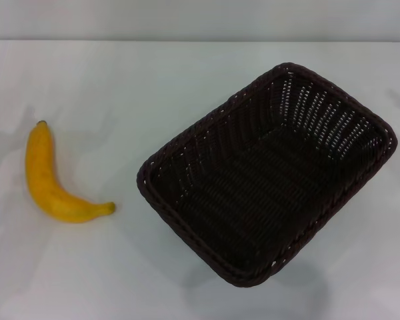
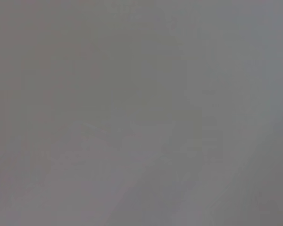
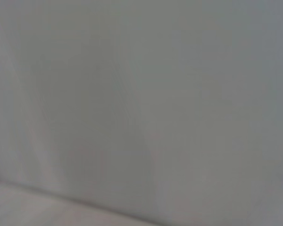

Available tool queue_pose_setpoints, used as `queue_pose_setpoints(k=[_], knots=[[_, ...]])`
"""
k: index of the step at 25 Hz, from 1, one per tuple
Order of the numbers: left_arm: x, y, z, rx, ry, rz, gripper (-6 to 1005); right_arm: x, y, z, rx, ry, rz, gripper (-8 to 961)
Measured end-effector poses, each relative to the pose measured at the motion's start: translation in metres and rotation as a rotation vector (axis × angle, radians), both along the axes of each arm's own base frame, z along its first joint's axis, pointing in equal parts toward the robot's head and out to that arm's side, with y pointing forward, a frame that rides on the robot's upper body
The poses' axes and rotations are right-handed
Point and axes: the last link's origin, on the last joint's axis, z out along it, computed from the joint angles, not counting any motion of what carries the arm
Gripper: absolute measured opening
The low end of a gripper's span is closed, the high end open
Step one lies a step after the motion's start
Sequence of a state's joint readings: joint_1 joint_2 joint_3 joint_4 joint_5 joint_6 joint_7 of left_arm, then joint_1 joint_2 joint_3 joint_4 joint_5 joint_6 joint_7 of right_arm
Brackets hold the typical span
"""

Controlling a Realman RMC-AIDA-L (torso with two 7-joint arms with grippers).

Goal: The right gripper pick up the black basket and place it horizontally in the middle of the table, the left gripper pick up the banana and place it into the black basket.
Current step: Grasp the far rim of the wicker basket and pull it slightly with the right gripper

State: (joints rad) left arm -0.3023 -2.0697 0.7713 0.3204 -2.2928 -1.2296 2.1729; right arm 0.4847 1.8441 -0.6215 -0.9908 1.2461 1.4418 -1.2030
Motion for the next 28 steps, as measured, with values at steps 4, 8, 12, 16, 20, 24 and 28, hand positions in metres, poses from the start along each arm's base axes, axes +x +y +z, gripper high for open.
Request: queue_pose_setpoints(k=[4, 8, 12, 16, 20, 24, 28], knots=[[0.001, -0.003, 0.000, 0.005, 0.002, -0.012, 864, -0.036, 0.015, -0.003, -0.104, -0.091, -0.021, 770], [0.002, -0.002, 0.003, 0.008, 0.008, -0.025, 864, -0.084, 0.037, -0.024, -0.253, -0.287, -0.082, 763], [0.006, 0.003, 0.007, 0.003, 0.030, -0.049, 864, -0.108, 0.048, -0.044, -0.378, -0.369, -0.135, 756], [0.005, 0.000, 0.010, 0.012, 0.040, -0.052, 864, -0.129, 0.057, -0.069, -0.473, -0.428, -0.164, 749], [0.002, -0.003, 0.012, 0.014, 0.045, -0.050, 864, -0.144, 0.062, -0.093, -0.536, -0.480, -0.175, 741], [0.000, -0.006, 0.014, 0.018, 0.049, -0.049, 864, -0.153, 0.065, -0.115, -0.566, -0.542, -0.188, 734], [0.001, -0.008, 0.015, 0.025, 0.048, -0.062, 864, -0.151, 0.066, -0.126, -0.559, -0.610, -0.227, 727]])
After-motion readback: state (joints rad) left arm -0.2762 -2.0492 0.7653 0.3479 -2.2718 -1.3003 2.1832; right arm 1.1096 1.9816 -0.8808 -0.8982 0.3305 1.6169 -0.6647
